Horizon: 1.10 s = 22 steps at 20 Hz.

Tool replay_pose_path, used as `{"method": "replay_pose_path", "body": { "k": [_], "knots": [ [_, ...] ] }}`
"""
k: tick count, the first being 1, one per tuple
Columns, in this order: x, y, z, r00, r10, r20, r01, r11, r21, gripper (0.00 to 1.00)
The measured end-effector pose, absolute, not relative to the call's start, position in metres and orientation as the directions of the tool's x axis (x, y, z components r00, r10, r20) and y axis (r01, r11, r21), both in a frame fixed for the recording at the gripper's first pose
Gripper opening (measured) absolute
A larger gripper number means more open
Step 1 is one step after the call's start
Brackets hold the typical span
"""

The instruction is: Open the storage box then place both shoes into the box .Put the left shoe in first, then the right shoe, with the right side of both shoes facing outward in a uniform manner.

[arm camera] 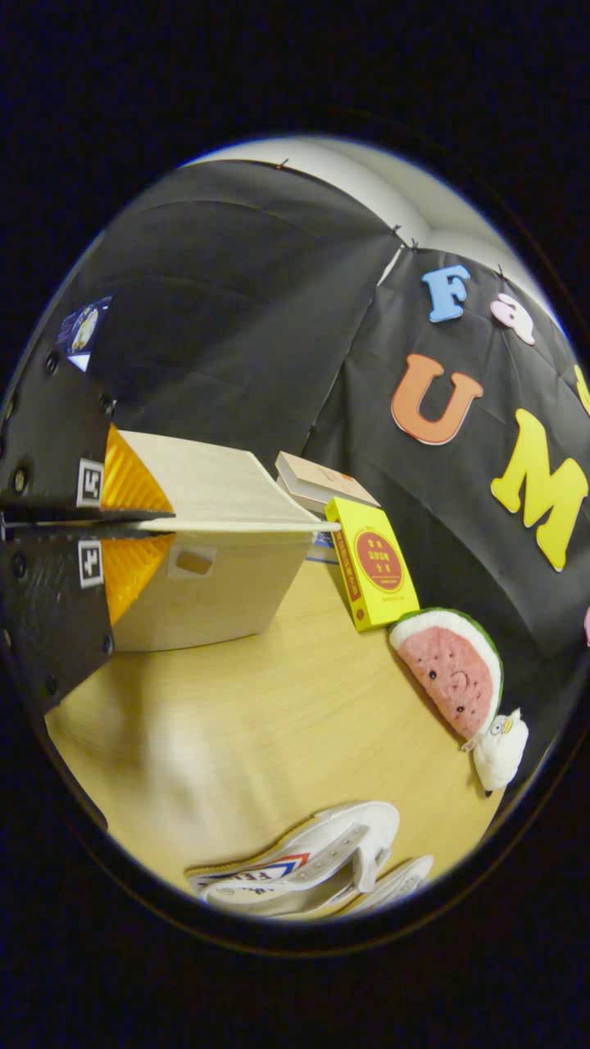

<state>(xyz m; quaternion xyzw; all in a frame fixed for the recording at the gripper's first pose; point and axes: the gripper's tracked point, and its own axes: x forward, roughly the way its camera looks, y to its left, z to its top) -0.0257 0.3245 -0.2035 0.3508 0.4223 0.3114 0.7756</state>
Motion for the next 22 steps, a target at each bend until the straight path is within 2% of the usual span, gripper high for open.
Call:
{"method": "replay_pose_path", "body": {
  "k": [7,12,17,21,22],
  "knots": [
    [-0.037,0.346,-0.116,0.468,0.786,-0.404,-0.353,0.585,0.73,0.0],
    [-0.067,0.406,-0.053,0.443,0.818,-0.367,-0.52,0.568,0.638,0.0],
    [-0.092,0.473,-0.027,0.422,0.835,-0.354,-0.636,0.551,0.54,0.01],
    [-0.105,0.516,-0.017,0.413,0.838,-0.356,-0.724,0.539,0.431,0.18],
    [-0.108,0.522,-0.018,0.408,0.841,-0.356,-0.744,0.532,0.404,0.33]
  ]
}}
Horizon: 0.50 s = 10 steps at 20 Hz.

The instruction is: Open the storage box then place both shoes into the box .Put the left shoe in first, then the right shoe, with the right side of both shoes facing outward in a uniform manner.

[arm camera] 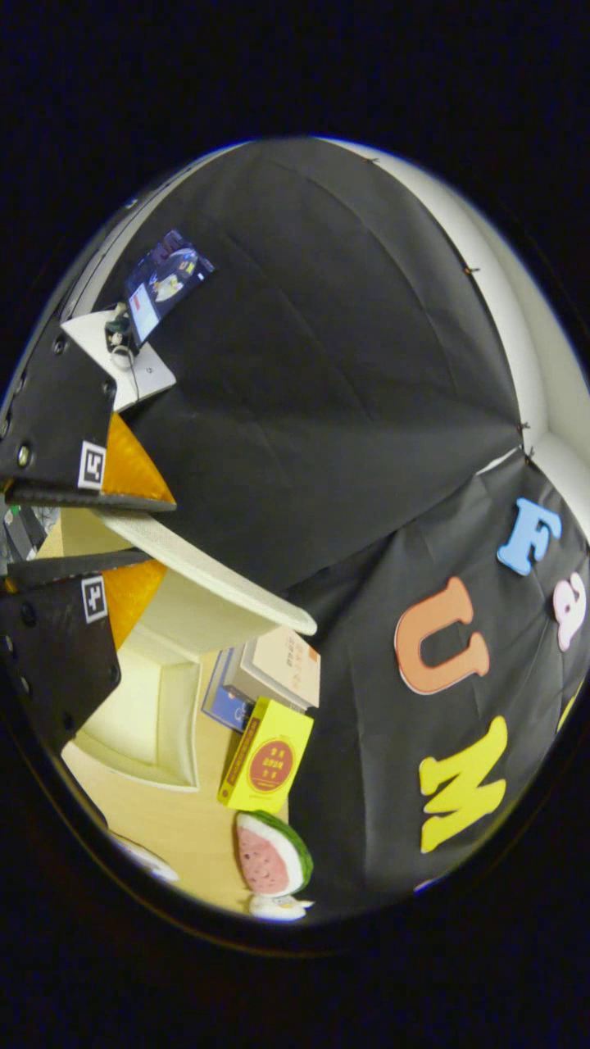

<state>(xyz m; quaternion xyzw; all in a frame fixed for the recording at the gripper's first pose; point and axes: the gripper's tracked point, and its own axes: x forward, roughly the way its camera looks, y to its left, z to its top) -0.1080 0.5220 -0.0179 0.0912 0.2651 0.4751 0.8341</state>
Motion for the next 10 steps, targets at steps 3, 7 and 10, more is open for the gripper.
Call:
{"method": "replay_pose_path", "body": {
  "k": [3,7,10],
  "knots": [
    [-0.117,0.537,-0.012,0.397,0.855,-0.332,-0.803,0.5,0.326,0.76],
    [-0.126,0.537,-0.008,0.393,0.864,-0.316,-0.819,0.485,0.308,0.84],
    [-0.108,0.515,-0.007,0.461,0.835,-0.3,-0.794,0.539,0.281,0.84]
  ]
}}
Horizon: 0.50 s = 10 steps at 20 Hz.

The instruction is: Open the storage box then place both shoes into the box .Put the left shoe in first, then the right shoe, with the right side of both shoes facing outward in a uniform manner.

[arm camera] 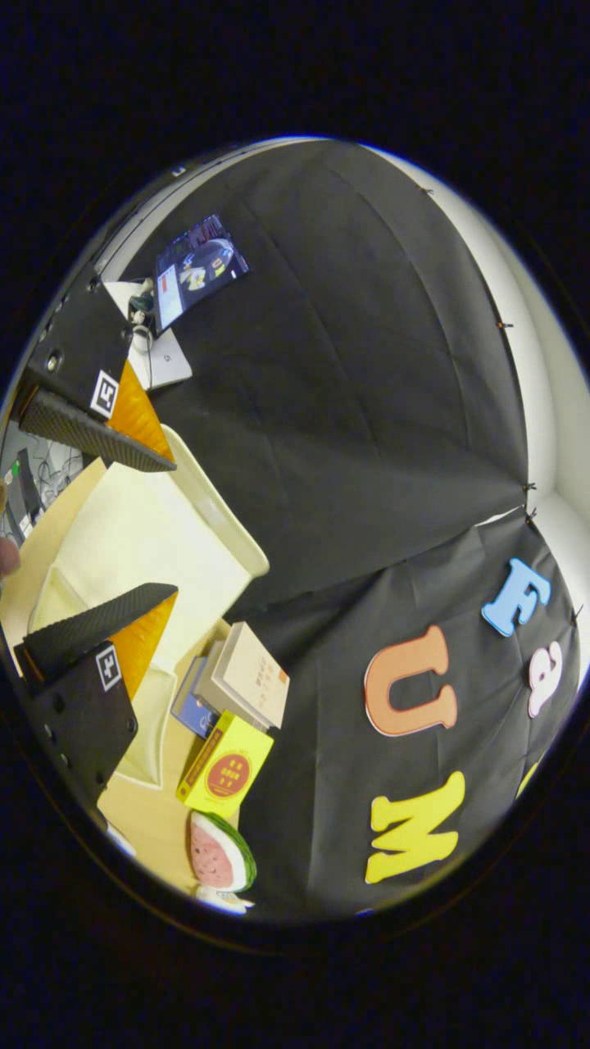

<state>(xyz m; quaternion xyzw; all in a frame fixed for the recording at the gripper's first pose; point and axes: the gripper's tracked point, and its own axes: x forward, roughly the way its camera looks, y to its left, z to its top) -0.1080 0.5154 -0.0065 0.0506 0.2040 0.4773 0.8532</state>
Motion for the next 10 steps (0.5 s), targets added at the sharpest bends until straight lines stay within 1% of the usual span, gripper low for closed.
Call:
{"method": "replay_pose_path", "body": {
  "k": [1,3,6,10],
  "knots": [
    [-0.101,0.505,-0.005,0.493,0.82,-0.291,-0.783,0.564,0.263,0.89],
    [-0.086,0.479,0.0,0.557,0.788,-0.262,-0.758,0.611,0.226,0.94],
    [-0.062,0.429,0.003,0.656,0.722,-0.222,-0.704,0.69,0.165,0.96],
    [-0.034,0.344,-0.004,0.756,0.621,-0.207,-0.61,0.783,0.119,0.96]
  ]
}}
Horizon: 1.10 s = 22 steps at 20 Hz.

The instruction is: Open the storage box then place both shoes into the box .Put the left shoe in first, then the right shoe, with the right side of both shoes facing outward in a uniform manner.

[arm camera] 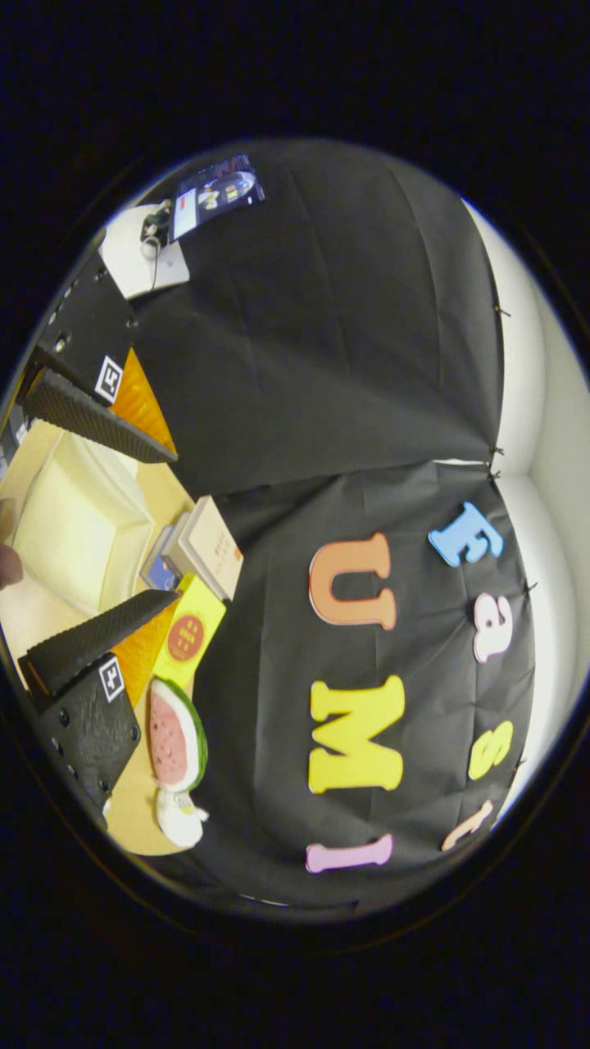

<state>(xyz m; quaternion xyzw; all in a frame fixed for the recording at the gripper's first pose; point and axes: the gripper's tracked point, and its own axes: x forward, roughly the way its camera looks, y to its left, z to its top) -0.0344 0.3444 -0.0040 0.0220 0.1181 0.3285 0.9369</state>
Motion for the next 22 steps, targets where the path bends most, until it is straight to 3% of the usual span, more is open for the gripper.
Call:
{"method": "replay_pose_path", "body": {
  "k": [11,17,22],
  "knots": [
    [0.02,0.085,-0.109,0.877,0.354,-0.324,-0.339,0.935,0.104,0.96],
    [0.026,0.013,-0.222,0.809,0.278,-0.517,-0.253,0.96,0.119,0.96],
    [0.031,0.016,-0.297,0.707,0.3,-0.64,-0.269,0.951,0.149,0.96]
  ]
}}
